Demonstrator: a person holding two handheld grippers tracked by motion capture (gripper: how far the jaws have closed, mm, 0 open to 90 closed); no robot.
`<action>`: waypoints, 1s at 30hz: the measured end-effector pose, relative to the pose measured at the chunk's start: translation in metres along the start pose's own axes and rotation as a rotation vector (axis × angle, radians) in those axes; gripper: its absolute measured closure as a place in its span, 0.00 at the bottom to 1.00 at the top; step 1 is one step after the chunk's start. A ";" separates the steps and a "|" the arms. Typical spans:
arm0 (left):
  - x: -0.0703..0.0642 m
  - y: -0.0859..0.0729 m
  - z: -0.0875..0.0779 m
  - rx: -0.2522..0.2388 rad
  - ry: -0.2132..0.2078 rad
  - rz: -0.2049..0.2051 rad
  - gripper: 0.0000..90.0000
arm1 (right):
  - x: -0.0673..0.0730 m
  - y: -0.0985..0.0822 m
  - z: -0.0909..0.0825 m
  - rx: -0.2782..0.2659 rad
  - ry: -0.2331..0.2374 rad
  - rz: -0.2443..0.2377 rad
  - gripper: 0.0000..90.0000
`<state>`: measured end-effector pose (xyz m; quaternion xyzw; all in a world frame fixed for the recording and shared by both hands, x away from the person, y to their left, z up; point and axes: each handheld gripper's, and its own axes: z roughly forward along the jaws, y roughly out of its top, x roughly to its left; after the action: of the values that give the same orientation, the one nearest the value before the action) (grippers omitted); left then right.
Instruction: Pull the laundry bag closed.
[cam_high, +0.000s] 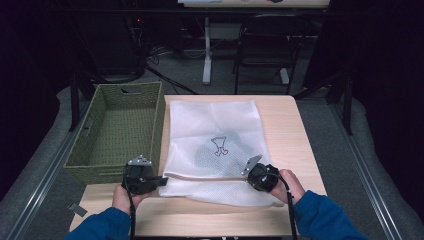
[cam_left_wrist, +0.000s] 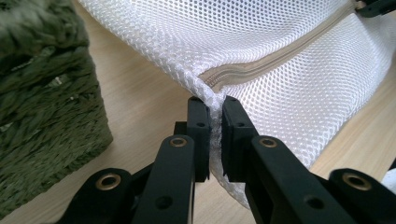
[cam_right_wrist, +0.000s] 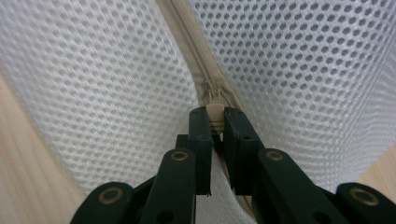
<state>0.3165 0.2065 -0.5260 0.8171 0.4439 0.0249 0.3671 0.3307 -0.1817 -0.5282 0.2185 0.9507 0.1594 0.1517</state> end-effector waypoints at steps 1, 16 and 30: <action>0.003 -0.001 -0.002 0.000 0.001 -0.005 0.94 | -0.001 -0.002 0.001 0.017 -0.022 -0.010 0.92; 0.003 -0.002 -0.003 0.000 0.006 -0.010 0.94 | -0.012 -0.023 -0.002 0.034 -0.042 0.043 0.92; 0.001 -0.003 -0.006 -0.003 0.009 -0.003 0.94 | -0.022 -0.047 -0.007 0.084 -0.099 0.103 0.92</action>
<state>0.3130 0.2121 -0.5233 0.8156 0.4469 0.0288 0.3665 0.3299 -0.2331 -0.5346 0.2812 0.9354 0.1158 0.1807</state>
